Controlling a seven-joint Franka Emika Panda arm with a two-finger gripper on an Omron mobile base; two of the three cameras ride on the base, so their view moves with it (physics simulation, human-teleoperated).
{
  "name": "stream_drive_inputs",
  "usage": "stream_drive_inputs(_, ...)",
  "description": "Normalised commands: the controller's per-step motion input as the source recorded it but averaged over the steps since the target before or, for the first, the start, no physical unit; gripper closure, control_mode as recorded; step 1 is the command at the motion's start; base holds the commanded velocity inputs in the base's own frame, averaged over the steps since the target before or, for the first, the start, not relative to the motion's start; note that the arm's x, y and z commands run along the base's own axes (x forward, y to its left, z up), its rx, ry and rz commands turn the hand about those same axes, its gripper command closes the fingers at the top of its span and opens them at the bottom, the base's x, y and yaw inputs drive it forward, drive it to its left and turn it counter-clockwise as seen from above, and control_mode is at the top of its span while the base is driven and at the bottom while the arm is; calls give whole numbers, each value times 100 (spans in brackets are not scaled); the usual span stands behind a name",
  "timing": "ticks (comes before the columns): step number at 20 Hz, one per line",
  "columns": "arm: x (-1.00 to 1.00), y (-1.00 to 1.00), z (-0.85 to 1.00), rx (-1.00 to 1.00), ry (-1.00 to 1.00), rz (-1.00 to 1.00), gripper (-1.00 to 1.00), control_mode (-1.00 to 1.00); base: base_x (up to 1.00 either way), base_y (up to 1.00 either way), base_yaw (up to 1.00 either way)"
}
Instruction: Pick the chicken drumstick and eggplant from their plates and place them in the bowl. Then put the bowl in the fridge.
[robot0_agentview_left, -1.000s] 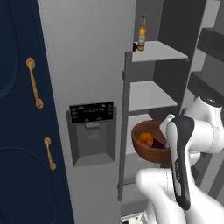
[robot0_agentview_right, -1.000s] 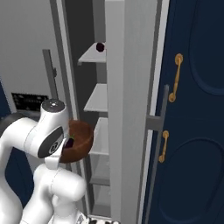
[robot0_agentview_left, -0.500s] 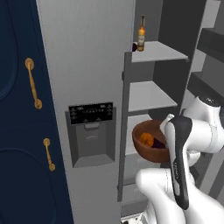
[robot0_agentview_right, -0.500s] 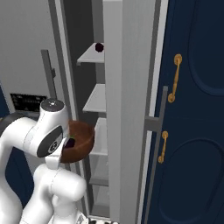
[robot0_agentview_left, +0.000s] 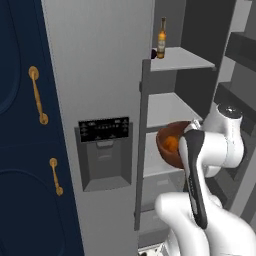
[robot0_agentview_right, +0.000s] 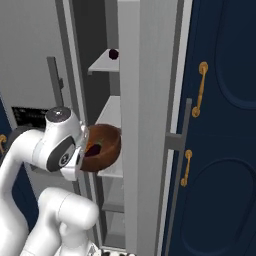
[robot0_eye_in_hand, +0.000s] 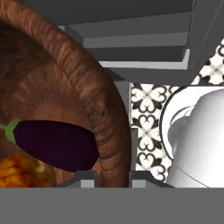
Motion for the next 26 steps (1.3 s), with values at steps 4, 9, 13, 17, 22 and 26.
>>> stream_drive_inputs(4, 95, 1, 21, -1, -10, 0, 100, -100, 0, 0, 0)
stream_drive_inputs(9, 55, -17, 18, 1, -5, 1, 100, -100, 0, 0, 0)
stream_drive_inputs(13, 47, -11, 3, 3, -9, 2, 100, -100, 0, 0, 0)
stream_drive_inputs(17, 19, -5, 0, 6, -9, 1, 100, -100, 0, 0, 0)
stream_drive_inputs(22, 45, 0, 0, 0, -6, 0, 100, -100, 0, 0, 0)
stream_drive_inputs(26, 36, -5, 0, 8, -2, -2, 100, -100, 0, 0, 0)
